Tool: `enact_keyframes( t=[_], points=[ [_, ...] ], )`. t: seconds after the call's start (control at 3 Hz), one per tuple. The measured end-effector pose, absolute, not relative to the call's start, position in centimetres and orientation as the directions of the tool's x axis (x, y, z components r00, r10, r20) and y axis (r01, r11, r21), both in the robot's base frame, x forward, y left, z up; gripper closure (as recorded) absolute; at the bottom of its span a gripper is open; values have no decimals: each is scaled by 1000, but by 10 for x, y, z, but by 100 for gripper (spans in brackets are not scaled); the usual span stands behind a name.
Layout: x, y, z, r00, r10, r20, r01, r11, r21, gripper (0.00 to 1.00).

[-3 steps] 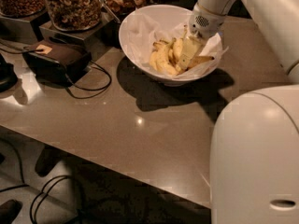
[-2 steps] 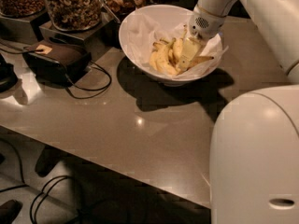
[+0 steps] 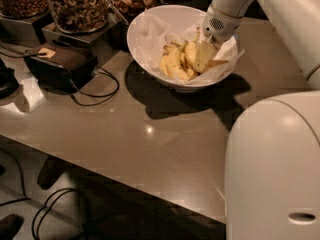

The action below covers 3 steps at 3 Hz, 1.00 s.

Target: Pick banana from white bowl

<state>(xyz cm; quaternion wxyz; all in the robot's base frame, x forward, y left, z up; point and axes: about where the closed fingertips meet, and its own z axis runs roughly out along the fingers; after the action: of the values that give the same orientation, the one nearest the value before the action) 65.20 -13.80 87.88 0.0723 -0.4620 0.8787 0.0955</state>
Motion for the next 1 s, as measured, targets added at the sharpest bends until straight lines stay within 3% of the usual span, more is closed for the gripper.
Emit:
enact_keyframes(
  t=[0.33,1.0],
  points=[
    [652,-138,886,-563,-798,-215,-826,555,101,100],
    [652,-138,884,-563,-798,-215,-826,555,101,100]
  ],
)
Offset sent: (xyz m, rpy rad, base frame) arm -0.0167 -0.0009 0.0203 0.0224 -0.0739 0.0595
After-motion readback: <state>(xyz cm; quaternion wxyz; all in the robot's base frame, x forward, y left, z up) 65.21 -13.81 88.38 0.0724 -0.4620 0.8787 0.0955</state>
